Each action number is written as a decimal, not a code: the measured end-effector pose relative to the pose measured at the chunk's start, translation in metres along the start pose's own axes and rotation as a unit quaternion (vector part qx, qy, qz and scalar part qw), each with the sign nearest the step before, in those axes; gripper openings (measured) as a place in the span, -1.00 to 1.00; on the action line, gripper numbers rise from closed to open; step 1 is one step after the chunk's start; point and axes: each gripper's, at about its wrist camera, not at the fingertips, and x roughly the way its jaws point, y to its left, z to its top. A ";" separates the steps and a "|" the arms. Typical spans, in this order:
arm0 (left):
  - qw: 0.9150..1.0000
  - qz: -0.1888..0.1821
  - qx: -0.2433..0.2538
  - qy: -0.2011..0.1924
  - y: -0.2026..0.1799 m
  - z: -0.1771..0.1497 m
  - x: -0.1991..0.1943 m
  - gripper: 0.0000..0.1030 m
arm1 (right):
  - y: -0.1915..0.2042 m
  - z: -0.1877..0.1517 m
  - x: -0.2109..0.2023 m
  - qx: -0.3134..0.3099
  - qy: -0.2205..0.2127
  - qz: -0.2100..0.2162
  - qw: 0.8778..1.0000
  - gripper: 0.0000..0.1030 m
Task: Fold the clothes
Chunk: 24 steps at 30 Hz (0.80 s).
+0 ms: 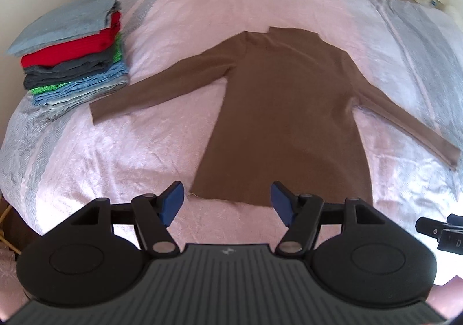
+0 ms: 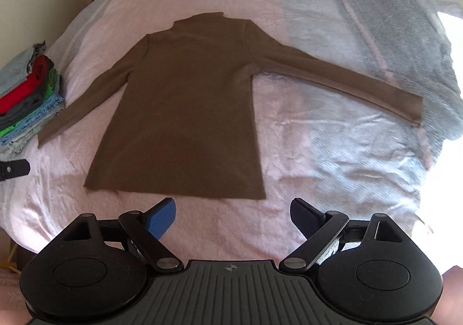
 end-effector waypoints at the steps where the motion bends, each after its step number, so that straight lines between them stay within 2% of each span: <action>1: 1.000 0.001 -0.007 -0.002 0.004 0.003 0.002 0.22 | 0.002 0.006 0.005 0.001 0.004 0.000 1.000 0.73; 6: 0.999 -0.006 -0.049 -0.021 0.029 0.023 0.011 0.22 | 0.014 0.044 0.028 0.004 0.031 -0.009 0.999 0.73; 11: 0.994 -0.001 -0.105 -0.032 0.065 0.045 0.029 0.22 | 0.038 0.086 0.045 -0.032 0.022 -0.028 0.999 0.73; 15: 0.987 -0.010 -0.161 -0.030 0.102 0.049 0.053 0.23 | 0.059 0.109 0.059 -0.055 0.008 -0.027 0.998 0.73; 18: 0.974 -0.035 -0.225 -0.012 0.136 0.044 0.083 0.23 | 0.069 0.118 0.070 -0.061 -0.007 -0.026 0.998 0.73; 24: 0.937 -0.059 -0.344 0.003 0.200 0.031 0.159 0.21 | 0.060 0.131 0.107 -0.022 -0.019 -0.032 0.999 0.73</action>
